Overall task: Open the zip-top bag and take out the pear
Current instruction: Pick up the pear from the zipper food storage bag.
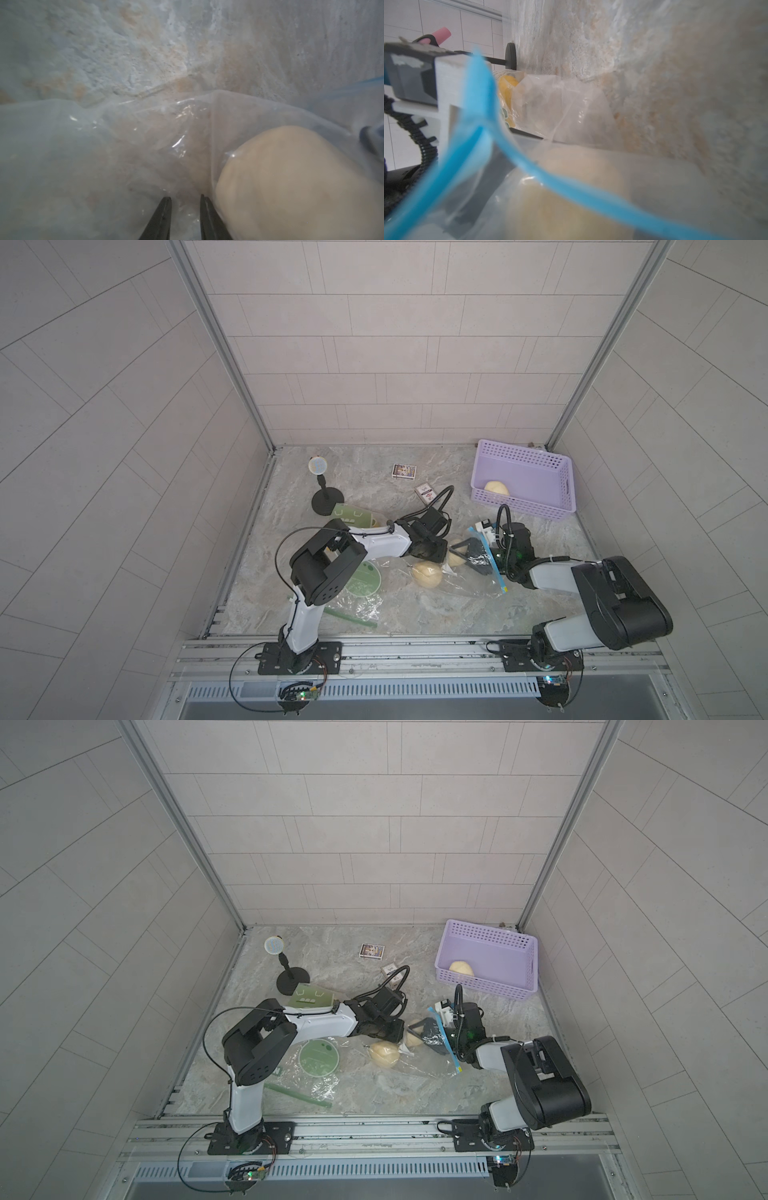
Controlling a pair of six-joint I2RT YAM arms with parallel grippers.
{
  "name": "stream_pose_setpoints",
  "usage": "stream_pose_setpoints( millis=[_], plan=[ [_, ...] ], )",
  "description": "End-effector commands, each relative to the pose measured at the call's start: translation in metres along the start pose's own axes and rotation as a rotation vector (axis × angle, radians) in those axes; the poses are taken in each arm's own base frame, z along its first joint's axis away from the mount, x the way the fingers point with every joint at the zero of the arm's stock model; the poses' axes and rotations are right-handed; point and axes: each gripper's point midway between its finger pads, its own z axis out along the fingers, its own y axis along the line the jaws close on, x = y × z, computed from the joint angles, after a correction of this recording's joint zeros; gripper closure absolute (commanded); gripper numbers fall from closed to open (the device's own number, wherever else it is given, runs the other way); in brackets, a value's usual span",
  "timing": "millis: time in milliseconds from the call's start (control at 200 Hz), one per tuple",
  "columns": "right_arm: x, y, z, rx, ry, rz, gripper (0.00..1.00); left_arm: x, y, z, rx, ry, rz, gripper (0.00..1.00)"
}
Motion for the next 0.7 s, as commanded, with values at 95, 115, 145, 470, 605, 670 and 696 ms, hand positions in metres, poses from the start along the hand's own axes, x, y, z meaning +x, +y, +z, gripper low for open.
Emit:
stream_pose_setpoints(
  millis=[95,115,145,470,605,670,696],
  plan=[
    [0.004,-0.008,0.002,0.055,0.013,0.026,0.26,0.032,0.020,0.010,-0.002,0.103,-0.032,0.76],
    [0.006,-0.007,0.000,0.061,0.018,0.022,0.26,0.031,0.025,0.008,-0.009,0.099,-0.040,0.77],
    [0.008,-0.007,-0.004,0.074,0.023,0.017,0.27,0.030,0.033,0.006,-0.022,0.095,-0.050,0.79],
    [0.029,-0.008,-0.064,0.217,0.059,0.066,0.25,0.036,0.095,0.012,-0.146,0.098,-0.122,0.80],
    [0.028,-0.007,-0.088,0.209,0.013,0.115,0.24,0.030,0.104,0.010,-0.157,0.078,-0.142,0.80],
    [0.028,0.000,-0.090,0.183,-0.001,0.114,0.23,0.028,0.105,0.010,-0.161,0.082,-0.138,0.80],
    [0.030,0.000,-0.091,0.188,0.002,0.118,0.23,0.026,0.106,0.010,-0.164,0.076,-0.137,0.80]
  ],
)
